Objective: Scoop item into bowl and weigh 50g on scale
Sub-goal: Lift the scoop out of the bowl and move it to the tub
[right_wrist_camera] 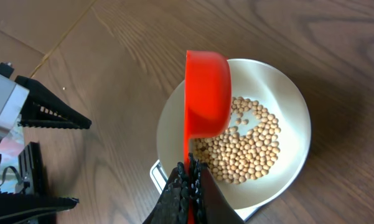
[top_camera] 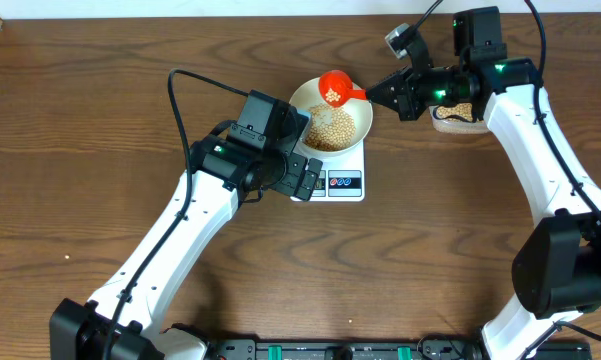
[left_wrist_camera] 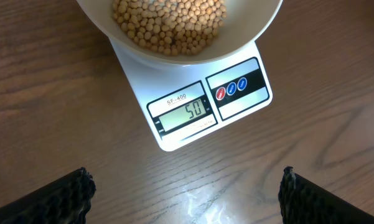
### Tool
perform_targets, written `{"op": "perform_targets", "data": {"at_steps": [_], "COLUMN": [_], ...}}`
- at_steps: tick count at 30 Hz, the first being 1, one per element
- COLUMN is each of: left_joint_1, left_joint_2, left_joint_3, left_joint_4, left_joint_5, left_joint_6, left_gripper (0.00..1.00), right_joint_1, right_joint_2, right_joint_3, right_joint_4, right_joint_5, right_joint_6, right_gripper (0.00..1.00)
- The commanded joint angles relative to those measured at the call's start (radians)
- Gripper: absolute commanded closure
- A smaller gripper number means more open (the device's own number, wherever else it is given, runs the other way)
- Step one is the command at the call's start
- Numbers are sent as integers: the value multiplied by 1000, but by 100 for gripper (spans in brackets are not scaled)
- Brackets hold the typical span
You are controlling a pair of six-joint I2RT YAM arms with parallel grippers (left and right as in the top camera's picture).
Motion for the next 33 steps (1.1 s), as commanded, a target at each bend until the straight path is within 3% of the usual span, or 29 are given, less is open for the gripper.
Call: {"op": "perform_targets", "data": {"at_steps": [1, 17, 33], "left_joint_1": [2, 2, 2], "left_joint_2": [10, 10, 10], "left_joint_3": [-10, -10, -10], "left_joint_4": [-1, -1, -1], "left_joint_5": [-10, -10, -10], "left_joint_6": [2, 2, 2], "left_gripper": [3, 4, 4], "right_joint_1": [-2, -85, -387], "right_joint_2": [-25, -103, -142], "right_joint_3": [-3, -3, -3], "right_joint_4": [0, -1, -84], "right_joint_5": [-36, -39, -50], "right_joint_6": [10, 11, 40], "right_gripper": [99, 99, 99]}}
